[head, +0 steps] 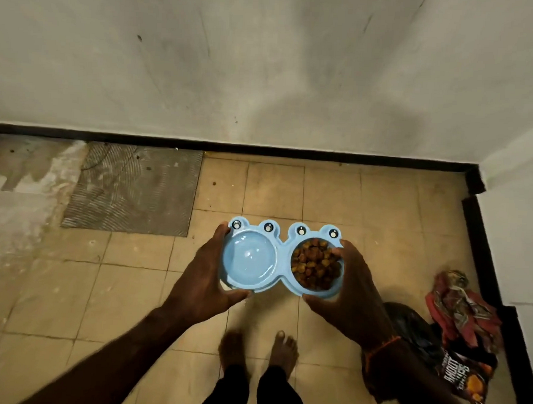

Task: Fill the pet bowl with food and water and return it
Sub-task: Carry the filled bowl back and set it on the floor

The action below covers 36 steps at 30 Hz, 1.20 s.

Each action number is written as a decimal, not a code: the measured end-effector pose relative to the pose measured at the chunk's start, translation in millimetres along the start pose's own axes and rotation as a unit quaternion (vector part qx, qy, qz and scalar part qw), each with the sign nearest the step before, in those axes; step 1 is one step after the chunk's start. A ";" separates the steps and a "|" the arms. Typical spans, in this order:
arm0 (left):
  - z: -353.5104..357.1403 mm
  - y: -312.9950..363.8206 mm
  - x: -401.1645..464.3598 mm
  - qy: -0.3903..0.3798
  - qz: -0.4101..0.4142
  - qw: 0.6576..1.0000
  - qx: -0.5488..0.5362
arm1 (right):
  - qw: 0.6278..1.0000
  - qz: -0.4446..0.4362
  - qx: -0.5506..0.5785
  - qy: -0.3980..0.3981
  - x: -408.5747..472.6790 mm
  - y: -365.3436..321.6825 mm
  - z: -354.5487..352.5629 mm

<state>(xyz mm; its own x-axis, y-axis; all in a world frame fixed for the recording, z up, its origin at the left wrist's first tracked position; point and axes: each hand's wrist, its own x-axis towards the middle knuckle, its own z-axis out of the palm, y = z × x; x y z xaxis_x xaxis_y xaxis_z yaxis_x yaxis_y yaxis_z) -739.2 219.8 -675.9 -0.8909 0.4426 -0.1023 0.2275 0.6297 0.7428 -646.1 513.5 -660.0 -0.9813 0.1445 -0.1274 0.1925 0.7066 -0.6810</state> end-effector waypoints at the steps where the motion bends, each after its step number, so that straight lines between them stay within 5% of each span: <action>1: 15.2 -14.5 11.4 0.003 -0.001 1.000 -0.009 | 1.000 0.000 -0.005 -0.002 13.0 17.5 13.0; 20: 287.6 -323.2 133.3 -0.072 -0.063 0.994 -0.045 | 0.998 0.030 -0.004 -0.055 135.5 307.1 296.4; 36: 368.6 -417.6 157.4 -0.127 -0.077 0.989 0.020 | 0.989 0.091 -0.043 -0.111 183.2 397.3 393.3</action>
<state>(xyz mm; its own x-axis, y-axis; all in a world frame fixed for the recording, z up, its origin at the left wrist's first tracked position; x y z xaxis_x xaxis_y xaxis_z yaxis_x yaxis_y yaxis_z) -829.5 261.8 -1246.1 -0.7894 0.4833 -0.3784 0.1174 0.7240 0.6798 -752.7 548.3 -1237.5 -0.9059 0.1266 -0.4041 0.3573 0.7409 -0.5687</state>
